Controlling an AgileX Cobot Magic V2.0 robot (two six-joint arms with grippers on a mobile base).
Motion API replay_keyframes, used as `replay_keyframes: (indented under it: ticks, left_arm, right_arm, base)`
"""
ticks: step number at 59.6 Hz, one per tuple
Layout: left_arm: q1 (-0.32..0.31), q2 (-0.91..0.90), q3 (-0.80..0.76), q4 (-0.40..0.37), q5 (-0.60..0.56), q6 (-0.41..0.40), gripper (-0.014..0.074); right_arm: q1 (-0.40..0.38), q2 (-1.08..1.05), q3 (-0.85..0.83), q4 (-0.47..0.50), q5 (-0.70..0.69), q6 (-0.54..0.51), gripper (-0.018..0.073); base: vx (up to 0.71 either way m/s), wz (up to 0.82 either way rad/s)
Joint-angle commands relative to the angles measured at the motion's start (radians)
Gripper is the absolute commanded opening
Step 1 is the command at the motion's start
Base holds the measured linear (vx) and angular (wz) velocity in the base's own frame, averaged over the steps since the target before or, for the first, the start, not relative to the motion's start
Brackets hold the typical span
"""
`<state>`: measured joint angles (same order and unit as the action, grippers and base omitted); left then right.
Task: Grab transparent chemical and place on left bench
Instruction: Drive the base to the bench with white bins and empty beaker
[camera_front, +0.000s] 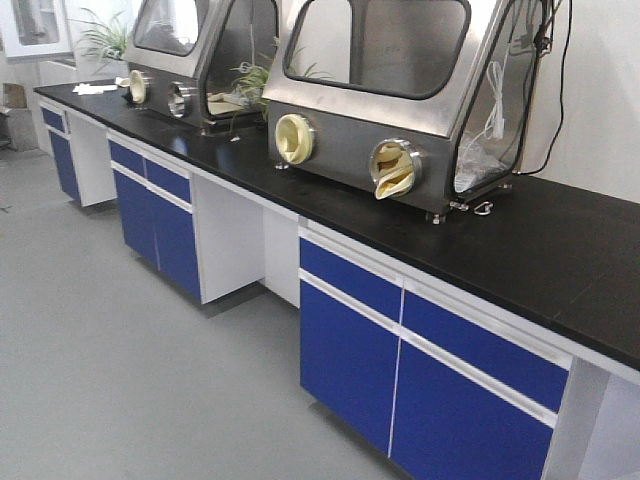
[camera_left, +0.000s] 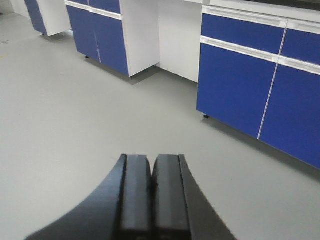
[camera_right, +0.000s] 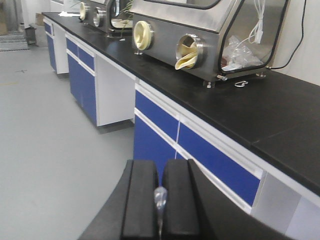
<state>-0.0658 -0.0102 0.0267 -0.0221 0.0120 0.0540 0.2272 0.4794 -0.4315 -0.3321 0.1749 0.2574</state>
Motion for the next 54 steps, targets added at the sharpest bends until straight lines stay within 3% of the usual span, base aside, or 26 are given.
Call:
replay_keyframes:
  ticks: [1,20,54]
  left_arm:
    - [-0.002,-0.019,0.016,-0.001,-0.078,-0.008,-0.0003]
    - [-0.002,-0.019,0.016,-0.001,-0.078,-0.008,-0.0003]
    - [-0.002,-0.019,0.016,-0.001,-0.078,-0.008,-0.0003]
  right_arm:
    - [0.000,0.003,-0.030,-0.010,-0.074,-0.009,-0.0004]
    - [0.000,0.003,-0.030,-0.010,-0.074,-0.009,-0.0004]
    - [0.000,0.003,-0.030,-0.010,-0.074,-0.009,-0.0004]
  base:
    - [0.44,-0.18]
    - [0.40,-0.40]
    - [0.35,-0.64]
